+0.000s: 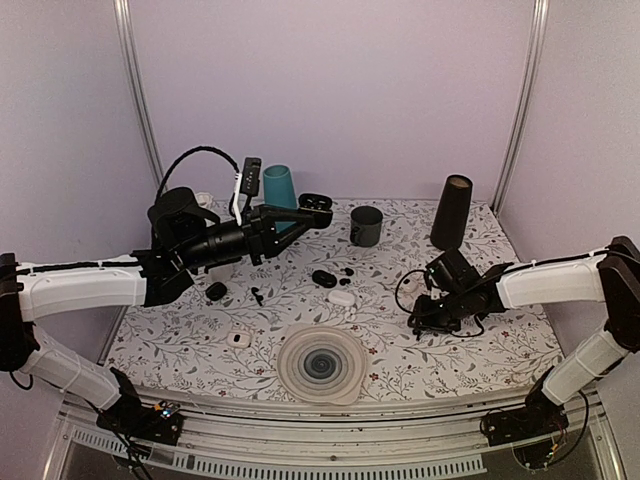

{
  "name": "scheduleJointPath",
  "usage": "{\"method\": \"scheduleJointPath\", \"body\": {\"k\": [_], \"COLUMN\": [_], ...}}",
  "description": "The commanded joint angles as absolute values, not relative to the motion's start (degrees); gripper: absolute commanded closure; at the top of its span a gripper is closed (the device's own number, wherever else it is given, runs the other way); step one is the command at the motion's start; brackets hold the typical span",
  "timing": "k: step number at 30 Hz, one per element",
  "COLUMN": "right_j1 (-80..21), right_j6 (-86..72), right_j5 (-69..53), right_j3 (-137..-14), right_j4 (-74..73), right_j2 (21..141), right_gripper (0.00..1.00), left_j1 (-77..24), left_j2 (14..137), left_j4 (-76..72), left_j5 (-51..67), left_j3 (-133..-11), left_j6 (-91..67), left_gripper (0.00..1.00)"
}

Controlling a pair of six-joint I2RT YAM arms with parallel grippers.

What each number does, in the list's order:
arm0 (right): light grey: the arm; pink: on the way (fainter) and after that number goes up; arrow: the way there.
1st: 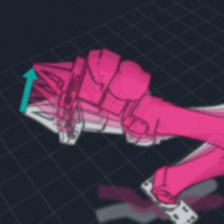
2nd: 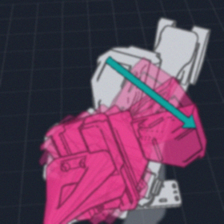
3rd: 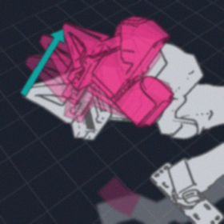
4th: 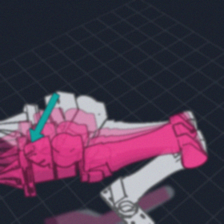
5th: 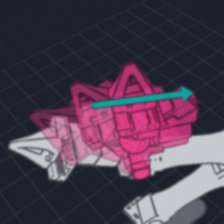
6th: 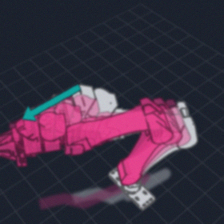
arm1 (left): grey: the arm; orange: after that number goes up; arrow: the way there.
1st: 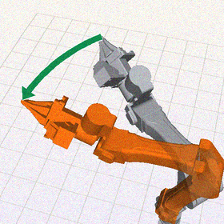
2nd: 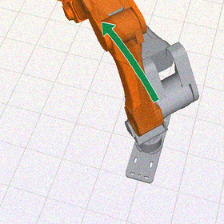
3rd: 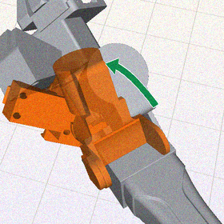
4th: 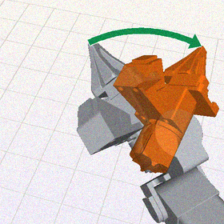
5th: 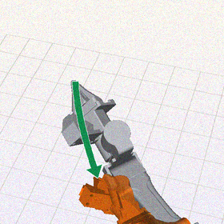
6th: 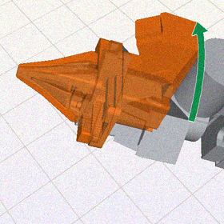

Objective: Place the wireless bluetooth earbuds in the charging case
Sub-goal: Pick up the left earbud from the center of the board.

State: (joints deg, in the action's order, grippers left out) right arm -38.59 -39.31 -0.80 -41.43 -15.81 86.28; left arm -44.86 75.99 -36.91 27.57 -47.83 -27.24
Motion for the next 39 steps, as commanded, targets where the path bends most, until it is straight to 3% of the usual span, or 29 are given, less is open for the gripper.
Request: {"method": "scheduleJointPath", "body": {"k": [1, 19, 39], "right_j1": [-38.76, -39.41, -41.75], "right_j6": [-35.82, -30.45, -31.38], "right_j5": [0.69, 1.15, 3.31], "right_j3": [-43.29, -46.81, -48.89], "right_j4": [-18.44, -21.58, -25.73], "right_j2": [87.77, 92.81, 91.24], "right_gripper": [0.62, 0.75, 0.73], "left_j1": [-44.1, -44.07, -44.09], "left_j2": [75.47, 75.98, 75.8], "left_j4": [-37.38, -37.14, -37.21], "left_j5": [27.6, 27.59, 27.67], "left_j3": [-47.43, -47.95, -47.94], "left_j6": [-27.6, -27.64, -27.94], "left_gripper": [1.0, 1.0, 1.0]}}
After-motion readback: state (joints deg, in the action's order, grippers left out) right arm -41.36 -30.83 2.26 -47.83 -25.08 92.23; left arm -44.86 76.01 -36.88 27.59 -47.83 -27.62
